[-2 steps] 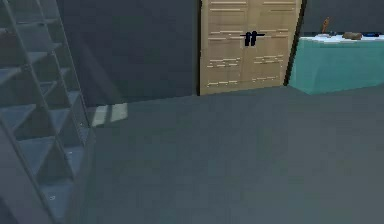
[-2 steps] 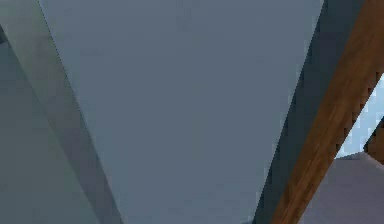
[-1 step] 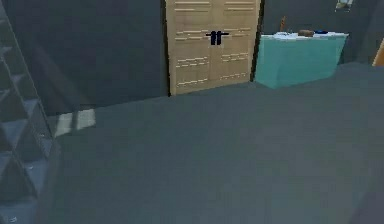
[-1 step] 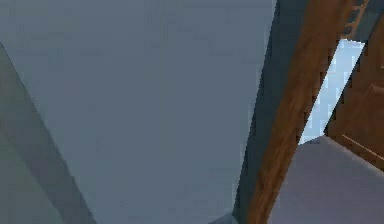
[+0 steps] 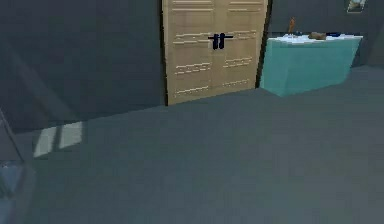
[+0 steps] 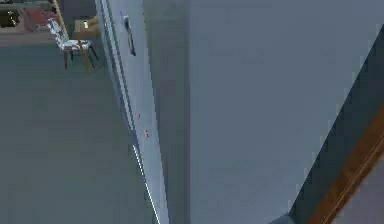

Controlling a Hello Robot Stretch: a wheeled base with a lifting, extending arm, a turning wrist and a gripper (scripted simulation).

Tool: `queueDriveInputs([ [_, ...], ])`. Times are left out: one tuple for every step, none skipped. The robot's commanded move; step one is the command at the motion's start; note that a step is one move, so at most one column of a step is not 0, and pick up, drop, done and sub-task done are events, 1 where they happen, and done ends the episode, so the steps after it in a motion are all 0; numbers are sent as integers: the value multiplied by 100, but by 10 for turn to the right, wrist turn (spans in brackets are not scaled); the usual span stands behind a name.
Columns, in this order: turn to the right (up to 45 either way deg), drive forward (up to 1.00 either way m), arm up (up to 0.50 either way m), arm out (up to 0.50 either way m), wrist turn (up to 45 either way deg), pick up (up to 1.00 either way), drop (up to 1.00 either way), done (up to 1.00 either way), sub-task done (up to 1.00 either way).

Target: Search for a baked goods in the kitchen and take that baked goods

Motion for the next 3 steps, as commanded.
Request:
queueDriveInputs([
  [360,0,0,0,0,0,0,0,0],
  [30,0,0,0,0,0,0,0,0],
  [0,100,0,0,0,0,0,0,0],
])
